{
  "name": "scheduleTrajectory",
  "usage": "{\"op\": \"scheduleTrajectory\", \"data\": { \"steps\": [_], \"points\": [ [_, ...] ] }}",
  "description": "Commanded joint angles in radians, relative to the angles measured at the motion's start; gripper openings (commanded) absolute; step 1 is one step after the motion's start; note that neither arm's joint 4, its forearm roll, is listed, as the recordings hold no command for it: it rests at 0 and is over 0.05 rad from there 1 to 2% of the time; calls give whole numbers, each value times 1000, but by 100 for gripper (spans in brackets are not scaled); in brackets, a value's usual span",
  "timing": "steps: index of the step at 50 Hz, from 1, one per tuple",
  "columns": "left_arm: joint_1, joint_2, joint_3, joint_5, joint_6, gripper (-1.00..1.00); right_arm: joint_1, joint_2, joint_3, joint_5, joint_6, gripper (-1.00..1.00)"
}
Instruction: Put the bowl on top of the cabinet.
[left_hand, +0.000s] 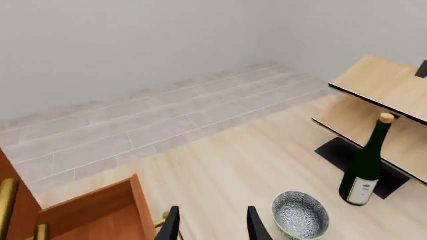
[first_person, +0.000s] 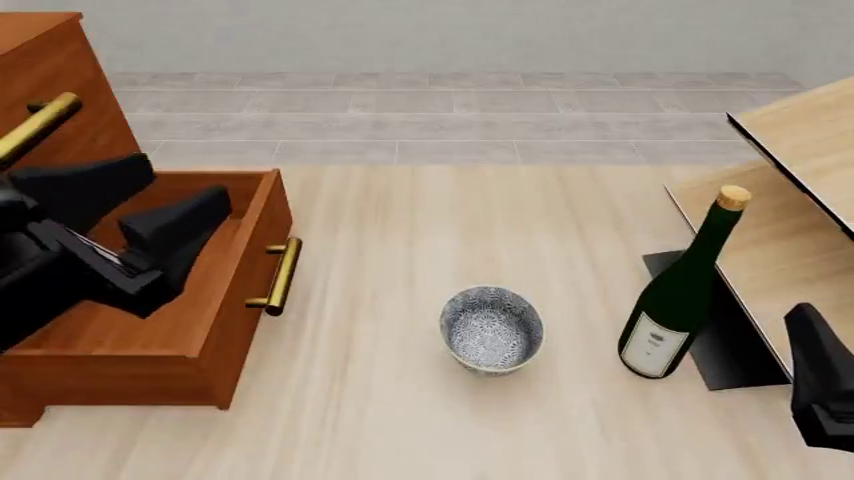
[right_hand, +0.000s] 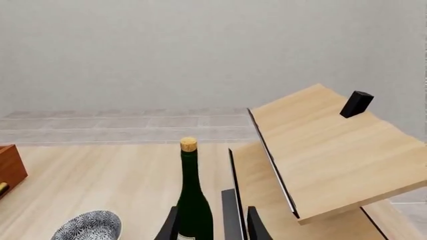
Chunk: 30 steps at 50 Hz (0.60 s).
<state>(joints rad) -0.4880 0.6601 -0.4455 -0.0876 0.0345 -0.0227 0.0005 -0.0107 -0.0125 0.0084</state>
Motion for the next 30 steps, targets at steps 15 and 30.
{"op": "scheduleTrajectory", "data": {
  "steps": [15, 30],
  "points": [
    [-166, 394, -262, 65, -61, 100, -3, 0, 0, -5, -1, 100],
    [-163, 623, -380, 96, -158, 100, -13, 0, -5, -8, 10, 100]
  ]
}}
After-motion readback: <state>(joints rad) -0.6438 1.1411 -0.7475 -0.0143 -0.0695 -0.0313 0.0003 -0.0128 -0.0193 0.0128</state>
